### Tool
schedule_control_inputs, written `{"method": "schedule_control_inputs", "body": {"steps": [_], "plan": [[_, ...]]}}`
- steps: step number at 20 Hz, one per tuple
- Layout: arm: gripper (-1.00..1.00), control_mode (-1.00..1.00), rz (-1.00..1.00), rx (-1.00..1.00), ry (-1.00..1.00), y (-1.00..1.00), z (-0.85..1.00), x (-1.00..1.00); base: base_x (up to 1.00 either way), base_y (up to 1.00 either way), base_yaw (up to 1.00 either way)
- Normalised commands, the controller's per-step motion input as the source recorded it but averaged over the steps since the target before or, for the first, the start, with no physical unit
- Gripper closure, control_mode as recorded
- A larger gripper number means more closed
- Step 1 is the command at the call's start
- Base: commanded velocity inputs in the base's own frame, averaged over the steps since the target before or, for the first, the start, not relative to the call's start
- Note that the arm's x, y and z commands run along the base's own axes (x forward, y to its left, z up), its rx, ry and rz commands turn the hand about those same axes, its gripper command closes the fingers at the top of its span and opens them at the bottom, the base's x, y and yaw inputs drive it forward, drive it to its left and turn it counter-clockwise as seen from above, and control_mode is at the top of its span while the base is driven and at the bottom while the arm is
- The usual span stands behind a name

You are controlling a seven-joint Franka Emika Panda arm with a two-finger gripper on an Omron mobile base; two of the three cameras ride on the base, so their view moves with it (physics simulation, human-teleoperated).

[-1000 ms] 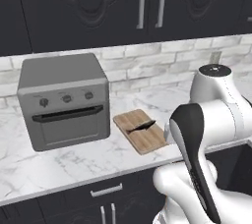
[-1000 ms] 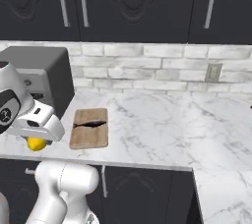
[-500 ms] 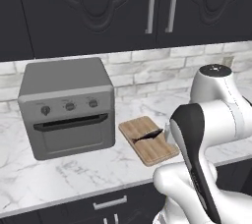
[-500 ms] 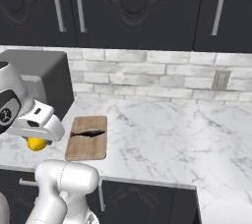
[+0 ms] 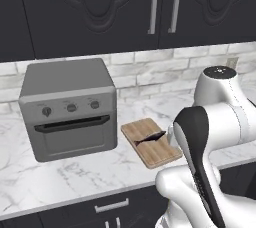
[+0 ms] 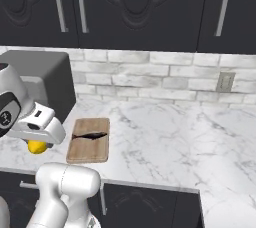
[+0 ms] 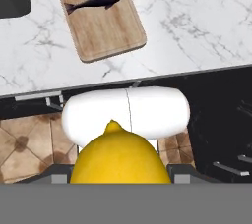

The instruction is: Retrieve a lemon from the fridge and place it on the cutting board with the fish.

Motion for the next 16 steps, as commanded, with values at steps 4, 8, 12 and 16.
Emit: {"method": "schedule_control_inputs", "body": {"steps": [4, 8, 12, 16], "plan": [[1.00, -1.00, 0.07, 0.02, 0.00, -0.07, -0.18, 0.31, 0.15, -0.02, 0.02], [1.00, -1.00, 0.16, 0.06, 0.00, -0.06, -0.43, 0.73, 0.00, 0.00, 0.00], [1.00, -1.00, 0.16, 0.01, 0.01, -0.02, -0.65, 0.86, 0.00, 0.00, 0.00], [1.00, -1.00, 0.04, 0.00, 0.05, 0.02, -0.63, 0.94, 0.00, 0.00, 0.00]]}}
